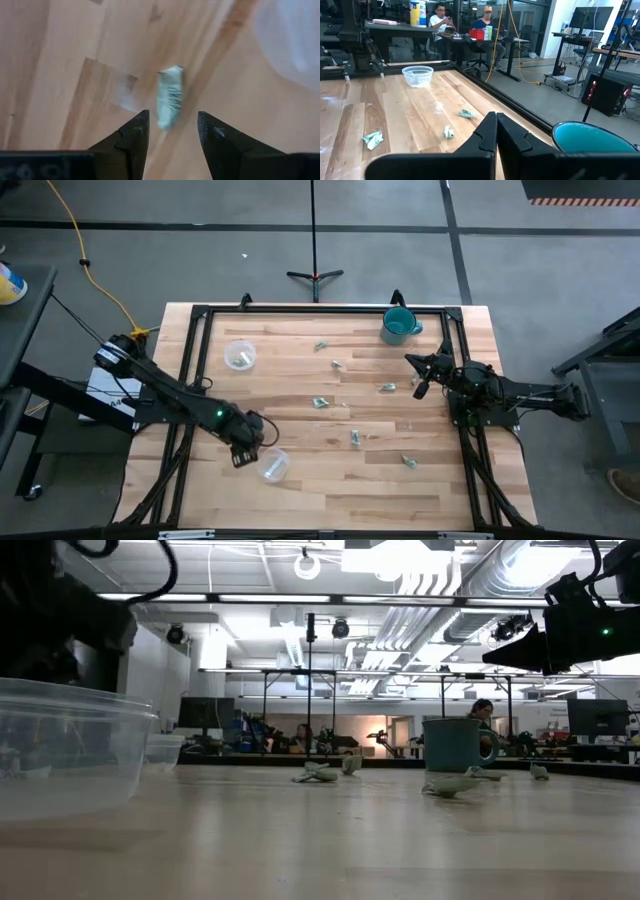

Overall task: Pick and place Stevia / Truvia into bins
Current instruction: Put the stevia packet into the top transparent container

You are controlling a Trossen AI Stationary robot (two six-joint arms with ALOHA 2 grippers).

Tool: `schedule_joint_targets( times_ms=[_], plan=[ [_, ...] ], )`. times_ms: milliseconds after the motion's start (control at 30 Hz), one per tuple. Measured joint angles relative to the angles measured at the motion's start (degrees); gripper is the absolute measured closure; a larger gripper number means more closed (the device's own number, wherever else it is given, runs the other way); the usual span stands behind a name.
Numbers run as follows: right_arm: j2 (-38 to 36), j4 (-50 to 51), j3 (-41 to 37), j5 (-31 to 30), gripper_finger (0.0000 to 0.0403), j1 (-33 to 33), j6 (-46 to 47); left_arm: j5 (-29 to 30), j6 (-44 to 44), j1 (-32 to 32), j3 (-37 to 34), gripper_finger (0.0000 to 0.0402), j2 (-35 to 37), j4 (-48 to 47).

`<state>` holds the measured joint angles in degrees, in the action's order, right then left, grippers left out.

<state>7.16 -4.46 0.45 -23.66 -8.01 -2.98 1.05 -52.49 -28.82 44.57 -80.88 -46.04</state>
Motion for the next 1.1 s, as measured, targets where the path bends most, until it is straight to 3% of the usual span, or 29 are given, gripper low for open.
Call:
schedule_joint_targets(
  times_ms=[367,700,1100],
  plan=[
    [0.00,-0.09,0.00,0.00,0.0402,0.01,0.00,1.05,-1.84,-0.08,-8.61,0.0202,0.28,10.09],
    [0.00,-0.33,0.00,-0.63,0.0402,0.02,0.00,1.08,0.87,-0.08,-8.88,0.0202,0.50,9.86],
    [0.00,-0.49,0.00,-0.66,0.0402,0.02,0.04,6.30,2.73,-0.06,-9.15,0.0202,9.27,6.22]
  ],
)
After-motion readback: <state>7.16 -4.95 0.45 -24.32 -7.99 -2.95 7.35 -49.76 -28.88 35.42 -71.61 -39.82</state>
